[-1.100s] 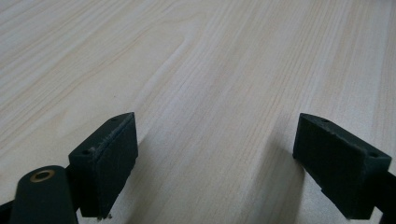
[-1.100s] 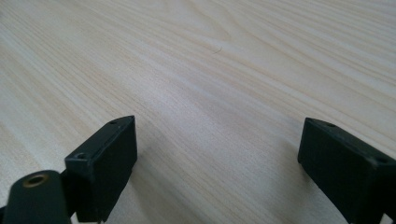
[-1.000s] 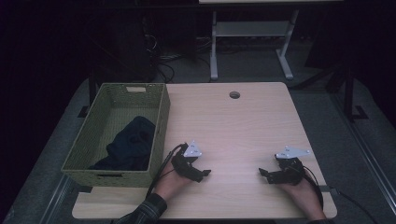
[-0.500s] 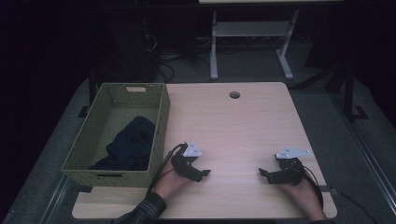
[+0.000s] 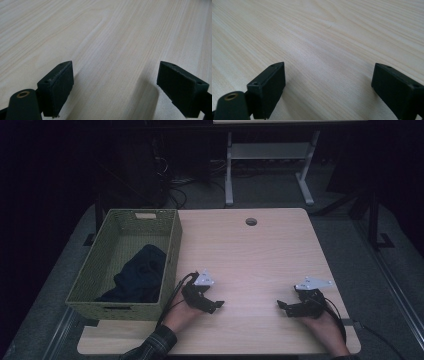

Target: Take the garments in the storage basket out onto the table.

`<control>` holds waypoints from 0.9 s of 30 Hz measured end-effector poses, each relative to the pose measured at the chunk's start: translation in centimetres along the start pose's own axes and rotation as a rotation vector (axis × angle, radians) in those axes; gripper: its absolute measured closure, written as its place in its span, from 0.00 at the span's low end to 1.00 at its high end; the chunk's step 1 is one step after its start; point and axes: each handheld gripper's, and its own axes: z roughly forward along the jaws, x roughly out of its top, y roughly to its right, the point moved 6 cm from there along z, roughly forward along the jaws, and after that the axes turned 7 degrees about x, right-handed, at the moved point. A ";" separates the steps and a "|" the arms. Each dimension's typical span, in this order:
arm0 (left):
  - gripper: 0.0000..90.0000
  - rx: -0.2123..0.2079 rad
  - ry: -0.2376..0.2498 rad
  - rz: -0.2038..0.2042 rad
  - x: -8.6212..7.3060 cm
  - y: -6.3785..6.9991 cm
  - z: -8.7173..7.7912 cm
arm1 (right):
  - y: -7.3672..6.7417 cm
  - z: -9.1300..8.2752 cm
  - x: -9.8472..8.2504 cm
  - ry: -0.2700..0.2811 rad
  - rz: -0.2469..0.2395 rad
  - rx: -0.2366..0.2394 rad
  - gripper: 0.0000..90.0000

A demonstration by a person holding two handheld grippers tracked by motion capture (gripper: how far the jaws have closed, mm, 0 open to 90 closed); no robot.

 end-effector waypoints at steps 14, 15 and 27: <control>0.15 -0.008 0.003 -0.033 0.3 0.0 -0.3 | 0.0 0.0 0.0 0.000 0.000 0.000 0.13; 0.15 -0.007 0.002 -0.031 0.4 0.0 -0.3 | 0.0 0.0 0.0 0.000 0.000 0.000 0.13; 0.15 -0.013 -0.014 -0.027 0.7 -0.1 -0.7 | 0.0 0.0 0.0 0.000 0.000 0.000 0.13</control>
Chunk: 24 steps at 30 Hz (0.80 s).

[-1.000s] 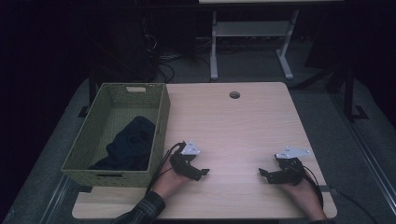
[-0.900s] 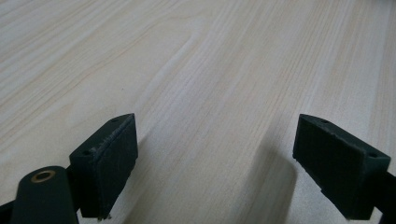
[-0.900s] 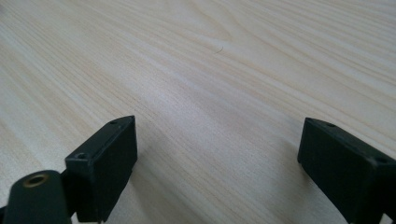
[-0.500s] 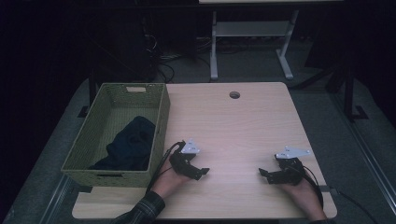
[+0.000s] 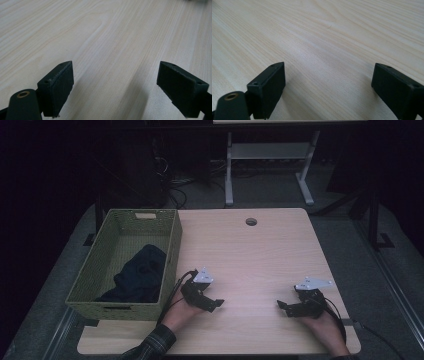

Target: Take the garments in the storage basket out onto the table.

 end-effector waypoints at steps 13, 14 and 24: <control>0.15 -0.004 0.003 -0.002 0.5 0.0 -0.5 | 0.0 0.0 0.0 0.000 -0.001 -0.001 0.13; 0.15 -0.003 0.001 0.003 0.6 0.0 -0.7 | 0.0 0.0 0.0 0.000 -0.001 0.000 0.13; 0.15 -0.010 0.004 -0.008 1.0 0.1 -1.2 | 0.0 0.0 0.0 0.002 0.001 0.000 0.13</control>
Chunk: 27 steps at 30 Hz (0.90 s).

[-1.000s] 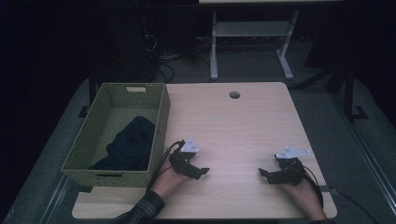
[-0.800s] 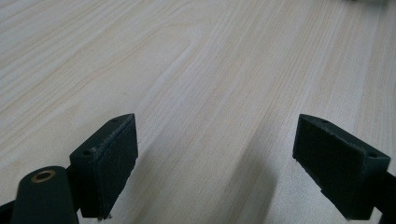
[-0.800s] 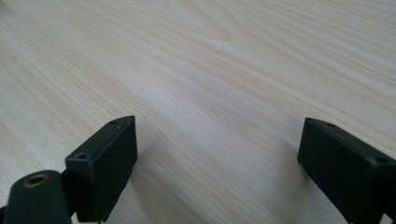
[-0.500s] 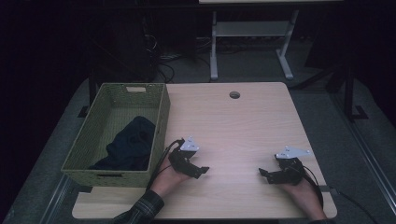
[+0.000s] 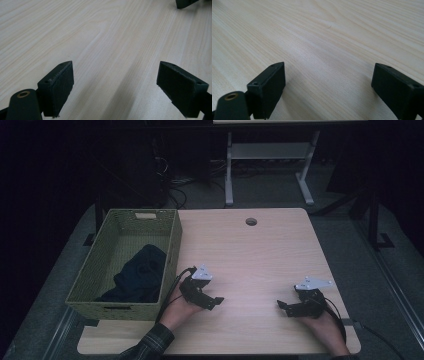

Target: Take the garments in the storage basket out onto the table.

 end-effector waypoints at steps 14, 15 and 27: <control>0.15 -0.006 -0.015 0.004 0.6 0.2 -0.6 | 0.0 0.0 0.0 0.000 0.000 0.001 0.13; 0.15 -0.006 -0.021 0.010 0.6 0.2 -0.6 | 0.0 0.0 0.0 0.000 -0.001 0.001 0.13; 0.15 -0.005 -0.022 0.020 1.3 0.3 -1.4 | 0.0 0.0 0.0 0.000 -0.002 0.002 0.13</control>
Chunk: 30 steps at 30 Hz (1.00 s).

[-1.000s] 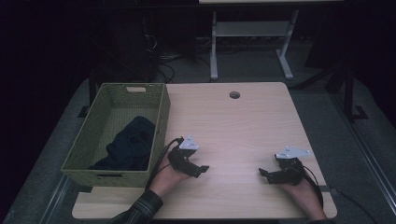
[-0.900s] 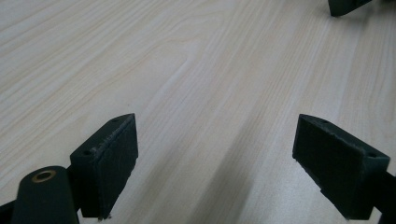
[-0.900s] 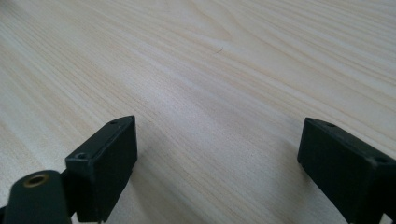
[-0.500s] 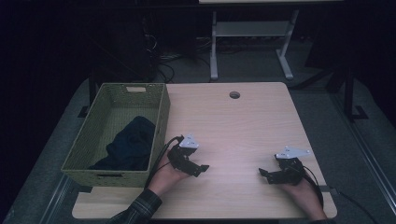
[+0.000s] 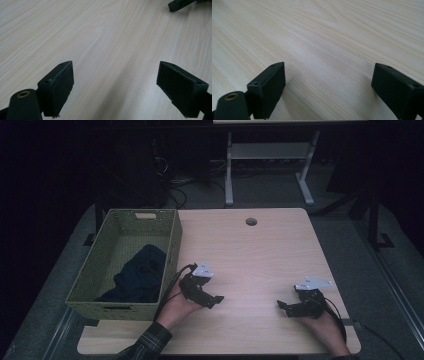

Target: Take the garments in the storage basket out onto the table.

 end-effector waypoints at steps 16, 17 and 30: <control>0.16 -0.002 -0.010 0.023 1.1 0.1 -1.2 | 0.0 0.0 0.0 0.000 0.000 0.000 0.13; 0.16 -0.001 -0.007 0.024 1.1 0.1 -1.2 | 0.0 0.0 0.0 0.000 0.000 0.000 0.13; 0.16 -0.005 0.001 0.032 1.9 0.1 -2.0 | 0.0 0.0 0.0 0.001 -0.001 0.000 0.13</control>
